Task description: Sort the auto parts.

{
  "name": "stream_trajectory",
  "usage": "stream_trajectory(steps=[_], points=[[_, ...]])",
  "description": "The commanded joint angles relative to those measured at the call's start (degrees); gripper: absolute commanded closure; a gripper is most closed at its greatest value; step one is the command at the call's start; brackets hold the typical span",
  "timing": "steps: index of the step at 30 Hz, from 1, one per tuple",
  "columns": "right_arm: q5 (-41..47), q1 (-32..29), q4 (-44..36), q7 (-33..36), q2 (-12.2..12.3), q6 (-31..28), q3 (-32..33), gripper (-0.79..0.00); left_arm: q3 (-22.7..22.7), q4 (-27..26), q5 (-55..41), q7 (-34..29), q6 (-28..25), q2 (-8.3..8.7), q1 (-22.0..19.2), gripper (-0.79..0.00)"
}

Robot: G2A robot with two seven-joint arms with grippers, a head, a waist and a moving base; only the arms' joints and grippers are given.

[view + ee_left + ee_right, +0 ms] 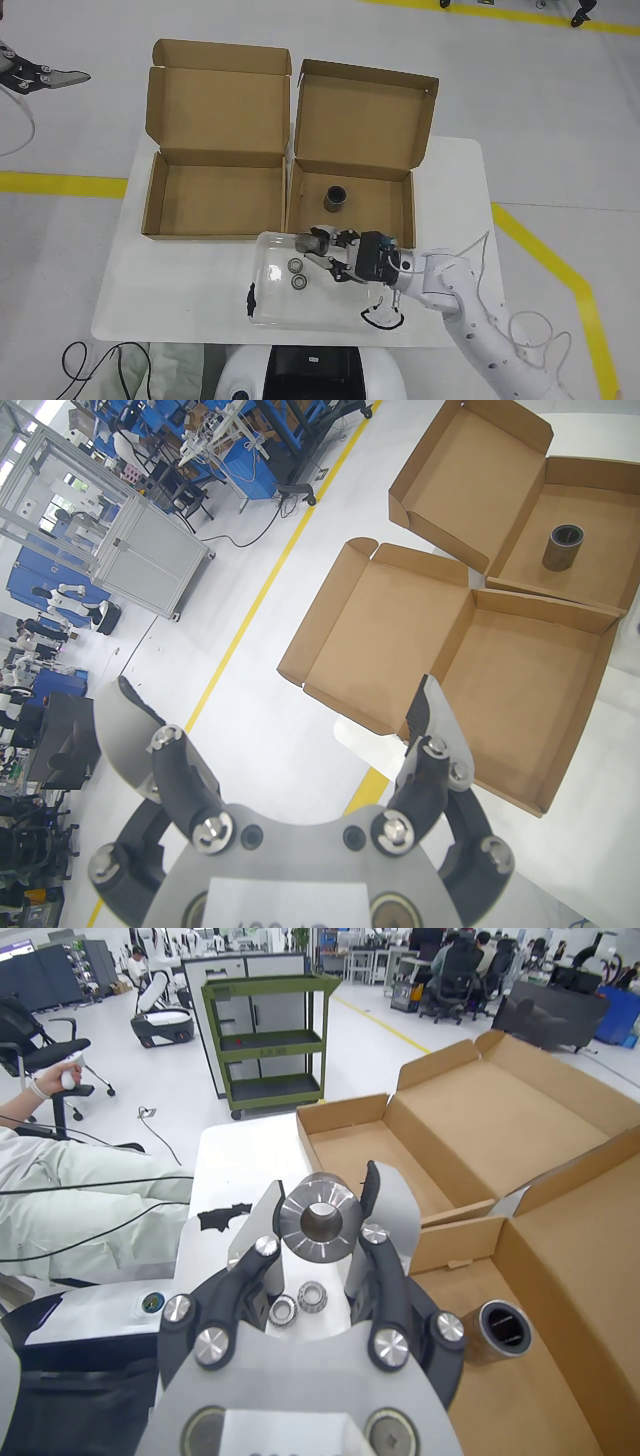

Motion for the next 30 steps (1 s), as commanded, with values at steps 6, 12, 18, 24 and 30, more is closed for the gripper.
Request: stream_trajectory(steps=[6,12,18,24,30], points=[[0.9,3.0,-1.8,-3.2,-0.1,-1.6,1.5,0.0,0.0,0.0,0.0,0.0,0.0,0.0,0.0,-0.785],[2.1,4.6,-4.3,-1.8,0.2,-1.7,3.9,0.0,0.0,0.0,0.0,0.0,0.0,0.0,0.0,-0.785],[3.4,5.8,-6.1,-0.1,0.3,-1.7,5.6,0.0,0.0,0.0,0.0,0.0,0.0,0.0,0.0,-0.785],[4.7,7.5,-7.3,1.0,0.4,-1.9,6.5,0.0,0.0,0.0,0.0,0.0,0.0,0.0,0.0,-0.785],[5.5,8.6,-7.5,1.3,0.3,-1.6,6.7,0.0,0.0,0.0,0.0,0.0,0.0,0.0,0.0,-0.785]])
